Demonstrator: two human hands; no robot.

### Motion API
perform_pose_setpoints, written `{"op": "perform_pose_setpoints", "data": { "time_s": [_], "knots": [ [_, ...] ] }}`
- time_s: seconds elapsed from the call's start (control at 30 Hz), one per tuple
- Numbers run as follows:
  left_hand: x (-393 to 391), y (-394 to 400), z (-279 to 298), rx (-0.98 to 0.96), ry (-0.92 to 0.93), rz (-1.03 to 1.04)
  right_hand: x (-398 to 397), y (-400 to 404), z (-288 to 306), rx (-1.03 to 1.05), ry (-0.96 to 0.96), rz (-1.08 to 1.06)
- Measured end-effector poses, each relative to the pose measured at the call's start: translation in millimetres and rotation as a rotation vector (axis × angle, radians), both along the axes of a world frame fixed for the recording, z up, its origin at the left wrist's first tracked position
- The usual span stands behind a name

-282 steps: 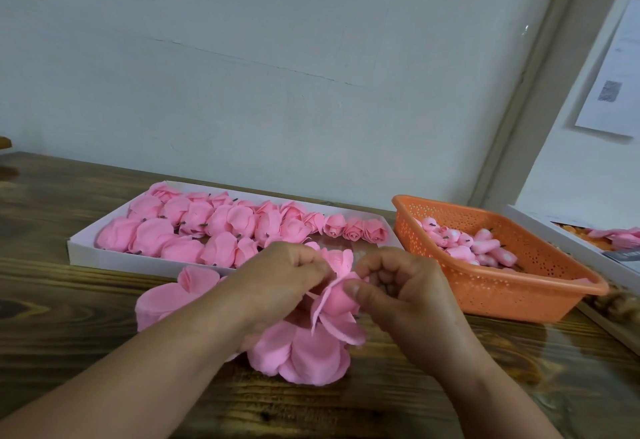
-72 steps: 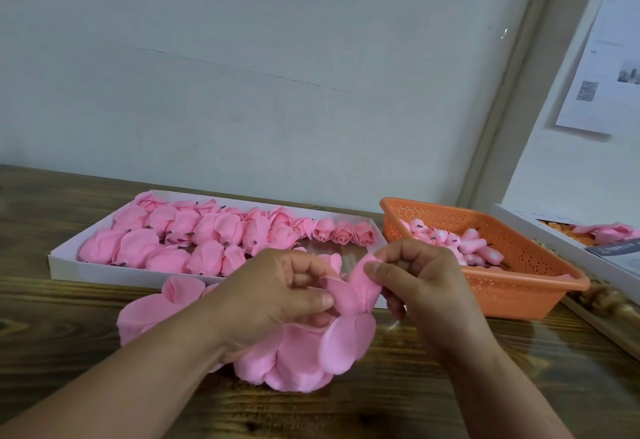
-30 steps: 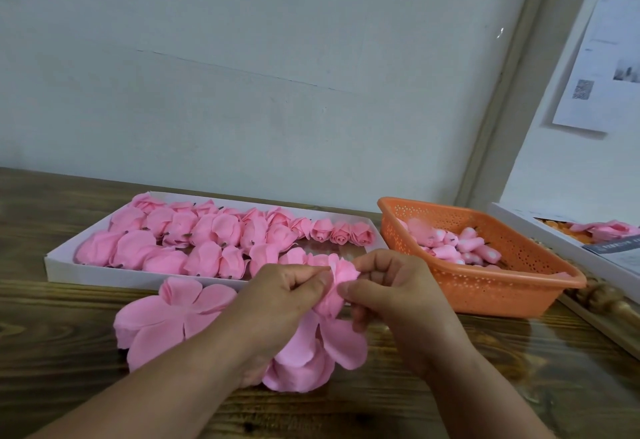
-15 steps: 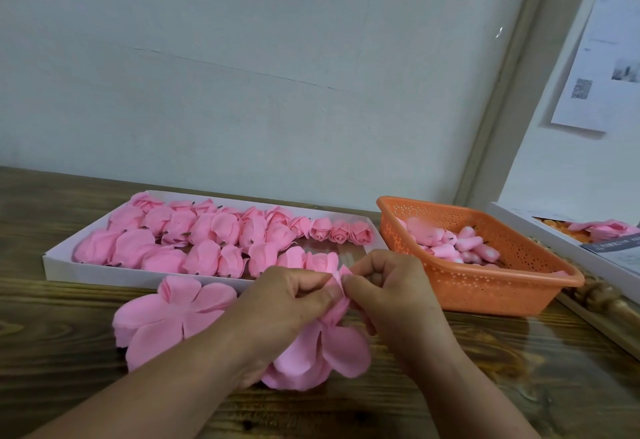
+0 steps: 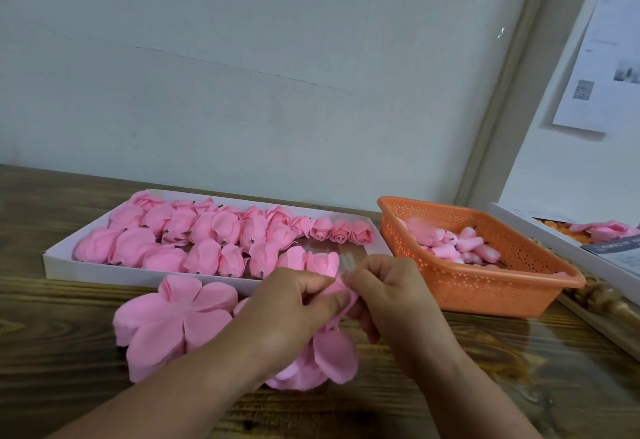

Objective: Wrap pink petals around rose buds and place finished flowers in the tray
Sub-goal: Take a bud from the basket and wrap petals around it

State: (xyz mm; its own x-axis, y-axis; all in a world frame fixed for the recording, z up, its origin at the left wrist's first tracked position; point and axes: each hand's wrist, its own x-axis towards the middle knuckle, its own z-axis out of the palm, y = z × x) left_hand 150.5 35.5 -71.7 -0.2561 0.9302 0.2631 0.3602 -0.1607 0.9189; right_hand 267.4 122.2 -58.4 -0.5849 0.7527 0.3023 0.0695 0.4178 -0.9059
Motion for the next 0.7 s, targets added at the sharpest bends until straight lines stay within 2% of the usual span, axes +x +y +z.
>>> {"op": "perform_pose_setpoints", "data": {
  "time_s": [0.2, 0.47, 0.7],
  "knots": [
    [-1.1, 1.1, -2.1, 0.025, -0.079, 0.144, 2.9, 1.2, 3.0, -0.119, 0.036, 0.119],
    [-2.8, 1.5, -2.1, 0.104, -0.007, 0.148, 3.9, 4.1, 2.8, -0.198, 0.094, 0.211],
    [-0.8, 1.9, -3.1, 0.147, 0.085, 0.138, 3.9, 7.5, -0.4, -0.179, 0.103, 0.231]
  ]
}}
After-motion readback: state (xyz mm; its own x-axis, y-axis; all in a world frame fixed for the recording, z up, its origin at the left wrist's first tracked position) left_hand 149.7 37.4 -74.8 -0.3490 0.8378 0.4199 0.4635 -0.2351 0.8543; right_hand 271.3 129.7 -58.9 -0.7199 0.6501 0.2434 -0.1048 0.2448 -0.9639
